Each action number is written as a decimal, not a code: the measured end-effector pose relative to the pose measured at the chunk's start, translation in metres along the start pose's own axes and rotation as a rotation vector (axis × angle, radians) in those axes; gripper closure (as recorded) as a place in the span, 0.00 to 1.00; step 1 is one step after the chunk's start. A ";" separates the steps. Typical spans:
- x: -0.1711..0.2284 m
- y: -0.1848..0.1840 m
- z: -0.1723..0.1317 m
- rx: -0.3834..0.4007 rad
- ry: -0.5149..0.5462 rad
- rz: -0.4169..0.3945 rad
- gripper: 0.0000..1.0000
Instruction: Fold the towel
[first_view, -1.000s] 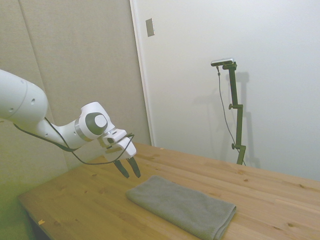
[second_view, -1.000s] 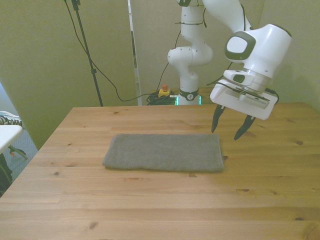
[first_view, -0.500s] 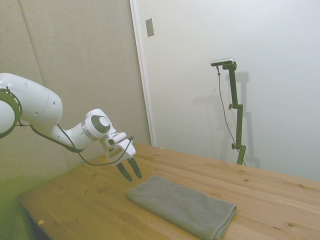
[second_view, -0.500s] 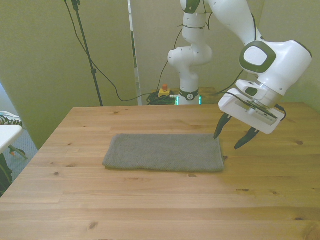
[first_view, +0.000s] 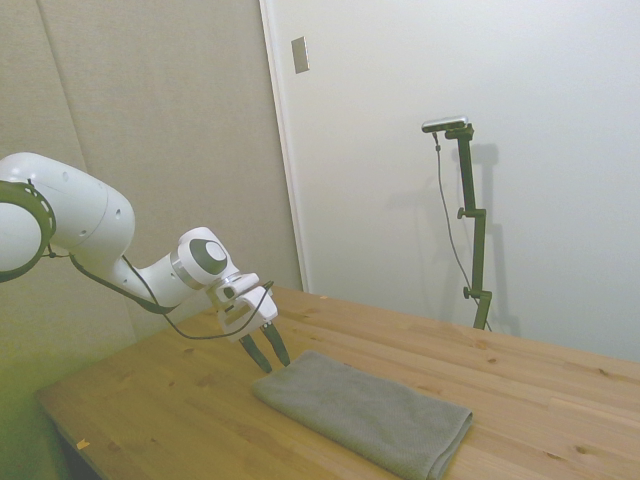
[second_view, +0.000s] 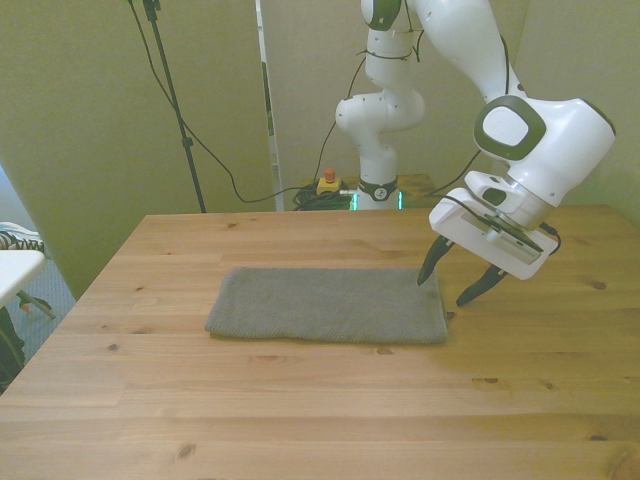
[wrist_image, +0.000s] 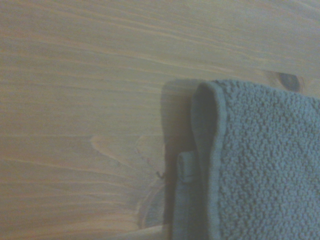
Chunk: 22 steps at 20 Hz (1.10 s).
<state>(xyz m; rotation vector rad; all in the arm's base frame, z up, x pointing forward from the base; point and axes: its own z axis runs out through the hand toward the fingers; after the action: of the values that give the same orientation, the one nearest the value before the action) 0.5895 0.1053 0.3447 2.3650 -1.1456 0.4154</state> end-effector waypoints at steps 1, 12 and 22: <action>0.003 0.002 0.002 -0.005 0.000 0.006 0.00; 0.027 0.016 0.024 -0.025 0.023 0.031 1.00; 0.028 0.020 0.034 -0.009 0.013 0.031 1.00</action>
<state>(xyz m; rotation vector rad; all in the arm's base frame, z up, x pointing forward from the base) 0.5926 0.0576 0.3346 2.3363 -1.1778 0.4349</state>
